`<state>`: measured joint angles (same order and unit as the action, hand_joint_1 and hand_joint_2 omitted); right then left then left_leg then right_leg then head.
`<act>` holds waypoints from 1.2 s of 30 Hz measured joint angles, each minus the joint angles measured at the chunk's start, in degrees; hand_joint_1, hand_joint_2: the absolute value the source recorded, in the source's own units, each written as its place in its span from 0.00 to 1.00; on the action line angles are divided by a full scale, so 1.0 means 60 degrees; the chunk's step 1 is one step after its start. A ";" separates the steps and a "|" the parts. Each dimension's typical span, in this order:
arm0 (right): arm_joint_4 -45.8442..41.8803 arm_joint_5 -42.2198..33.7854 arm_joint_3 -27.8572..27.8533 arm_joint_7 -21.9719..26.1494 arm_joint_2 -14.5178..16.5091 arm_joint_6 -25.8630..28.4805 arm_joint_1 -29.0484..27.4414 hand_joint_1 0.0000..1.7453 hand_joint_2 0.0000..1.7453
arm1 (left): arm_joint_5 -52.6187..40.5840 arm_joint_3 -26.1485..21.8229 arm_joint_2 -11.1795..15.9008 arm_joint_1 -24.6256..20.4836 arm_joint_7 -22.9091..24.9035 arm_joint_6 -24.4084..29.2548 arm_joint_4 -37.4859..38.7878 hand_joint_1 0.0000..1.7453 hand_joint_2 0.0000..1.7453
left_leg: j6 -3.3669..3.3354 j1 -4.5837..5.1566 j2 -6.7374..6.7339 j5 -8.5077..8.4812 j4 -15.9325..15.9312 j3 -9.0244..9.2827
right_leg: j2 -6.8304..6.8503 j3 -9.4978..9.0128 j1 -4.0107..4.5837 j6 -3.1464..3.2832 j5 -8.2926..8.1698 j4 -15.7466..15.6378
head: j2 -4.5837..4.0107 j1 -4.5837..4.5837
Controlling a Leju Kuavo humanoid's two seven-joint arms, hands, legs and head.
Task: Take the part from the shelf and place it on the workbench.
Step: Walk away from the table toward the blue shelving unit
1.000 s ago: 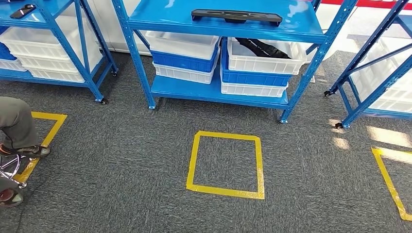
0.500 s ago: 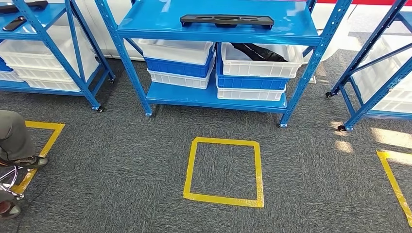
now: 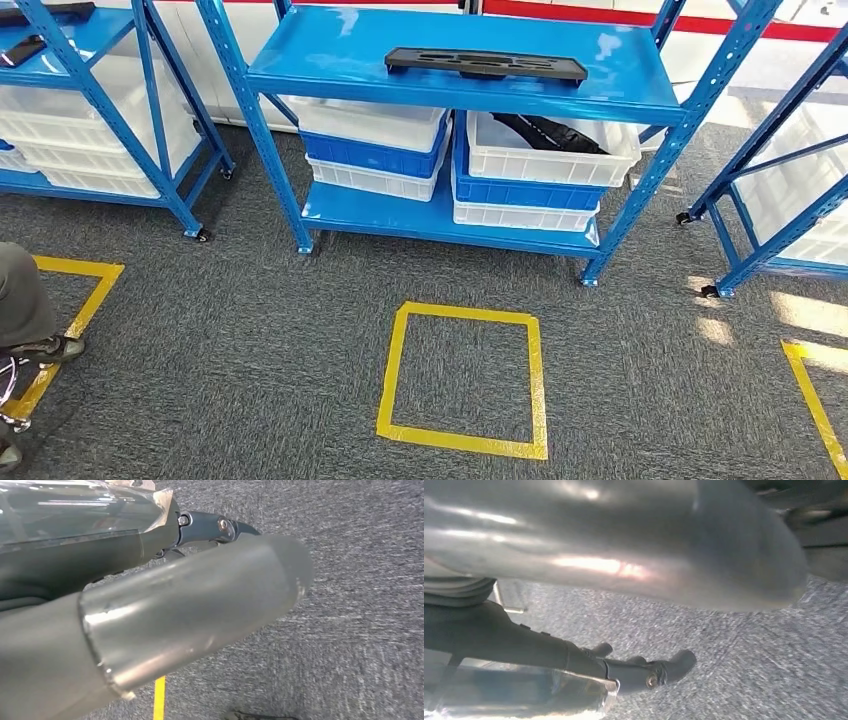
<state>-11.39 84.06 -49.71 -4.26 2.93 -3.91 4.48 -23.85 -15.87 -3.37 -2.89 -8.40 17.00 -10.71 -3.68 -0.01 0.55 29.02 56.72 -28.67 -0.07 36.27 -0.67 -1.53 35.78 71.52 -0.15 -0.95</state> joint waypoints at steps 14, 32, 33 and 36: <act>0.0007 -0.0015 -0.0007 -0.0025 0.0003 -0.0004 -0.0034 0.00 0.00 | -0.0128 0.0004 -0.0050 -0.0068 -0.0004 -0.0003 -0.0004 0.00 0.00 | 0.0604 -0.0114 -0.0058 0.1231 0.2882 -0.1225 | -0.0028 -0.0922 -0.0016 0.0413 -0.1013 -0.1999 | -0.0001 -0.0087; 0.0007 0.0004 -0.0010 -0.0025 0.0075 0.0004 -0.0049 0.00 0.00 | -0.0153 0.0000 -0.0020 0.0003 -0.0004 0.0021 -0.0004 0.00 0.00 | -0.0176 0.0063 0.0215 0.0004 0.0001 -0.0006 | -0.0093 -0.0128 -0.0185 -0.0406 0.0137 0.0024 | -0.0001 -0.0039; 0.0007 0.0005 -0.0010 -0.0025 0.0075 0.0004 -0.0076 0.00 0.00 | -0.0153 0.0000 -0.0020 0.0018 -0.0005 0.0022 -0.0004 0.00 0.00 | -0.0089 0.0015 0.0242 0.0139 0.0012 0.0165 | -0.0088 -0.0154 -0.0283 -0.0614 -0.0281 -0.0540 | -0.0001 -0.0029; 0.0041 0.0014 -0.0010 -0.0022 0.0107 0.0009 -0.0132 0.00 0.00 | -0.0159 0.0000 0.0002 0.0036 -0.0005 0.0073 0.0016 0.00 0.00 | 0.0161 -0.0001 0.0278 0.0534 0.0127 0.0487 | 0.0053 -0.0214 -0.0444 -0.0813 -0.1442 -0.1922 | -0.0002 0.0032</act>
<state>-11.14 84.14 -49.77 -4.39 3.57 -3.86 3.69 -24.80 -15.87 -3.36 -2.68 -8.43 17.44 -10.61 -2.71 -0.01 2.22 32.22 57.48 -25.75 0.24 34.99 -3.34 -6.41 27.13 59.99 -0.16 -0.75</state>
